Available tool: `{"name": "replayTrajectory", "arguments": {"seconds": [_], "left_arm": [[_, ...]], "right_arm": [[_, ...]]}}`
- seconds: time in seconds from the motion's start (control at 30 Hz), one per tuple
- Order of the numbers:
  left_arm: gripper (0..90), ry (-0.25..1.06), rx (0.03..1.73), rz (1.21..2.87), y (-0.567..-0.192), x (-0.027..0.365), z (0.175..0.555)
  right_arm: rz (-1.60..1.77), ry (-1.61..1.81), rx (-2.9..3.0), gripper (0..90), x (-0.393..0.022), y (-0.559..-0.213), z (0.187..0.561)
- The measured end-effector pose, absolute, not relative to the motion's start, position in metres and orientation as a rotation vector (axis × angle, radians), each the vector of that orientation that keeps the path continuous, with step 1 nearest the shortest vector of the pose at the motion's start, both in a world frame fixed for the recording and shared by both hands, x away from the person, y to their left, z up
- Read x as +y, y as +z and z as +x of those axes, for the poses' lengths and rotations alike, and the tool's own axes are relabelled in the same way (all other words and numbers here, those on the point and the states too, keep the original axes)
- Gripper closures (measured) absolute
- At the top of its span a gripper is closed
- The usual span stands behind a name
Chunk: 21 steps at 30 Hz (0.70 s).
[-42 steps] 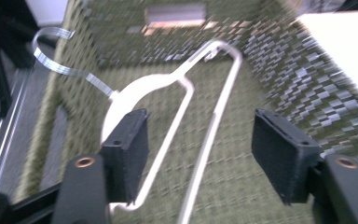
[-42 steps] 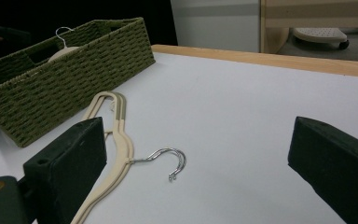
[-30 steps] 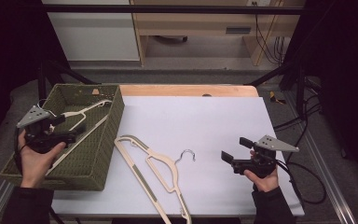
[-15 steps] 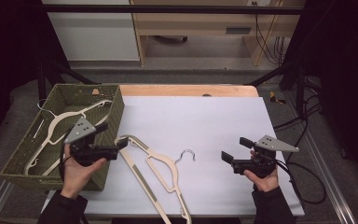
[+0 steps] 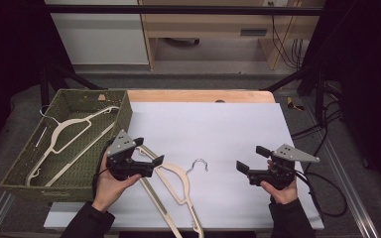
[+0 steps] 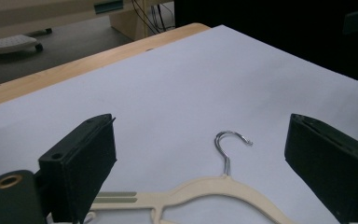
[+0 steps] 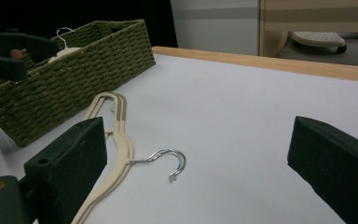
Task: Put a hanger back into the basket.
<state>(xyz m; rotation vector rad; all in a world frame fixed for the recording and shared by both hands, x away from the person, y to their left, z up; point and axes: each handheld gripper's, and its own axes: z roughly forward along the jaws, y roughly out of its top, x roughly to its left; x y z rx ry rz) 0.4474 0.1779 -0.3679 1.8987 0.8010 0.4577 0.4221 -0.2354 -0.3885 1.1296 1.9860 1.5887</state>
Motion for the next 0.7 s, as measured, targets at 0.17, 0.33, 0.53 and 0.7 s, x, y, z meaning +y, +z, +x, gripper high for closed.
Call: {"name": "replayTrajectory", "arguments": {"seconds": [0.17, 0.33, 0.53, 0.7], "left_arm": [[9.5, 0.425, 0.796, 1.937, -0.378, 0.162, 0.452], [10.5, 0.397, 0.798, 1.972, -0.390, 0.148, 0.457], [13.4, 0.354, 0.795, 2.027, -0.404, 0.131, 0.466], [17.4, 0.350, 0.789, 2.090, -0.418, 0.116, 0.472]], "right_arm": [[1.130, 1.592, 1.983, 5.0, -0.236, -0.388, 0.422], [1.135, 1.590, 1.978, 5.0, -0.235, -0.388, 0.421], [1.122, 1.602, 1.975, 5.0, -0.238, -0.386, 0.419], [1.126, 1.598, 1.972, 5.1, -0.239, -0.386, 0.420]]}}
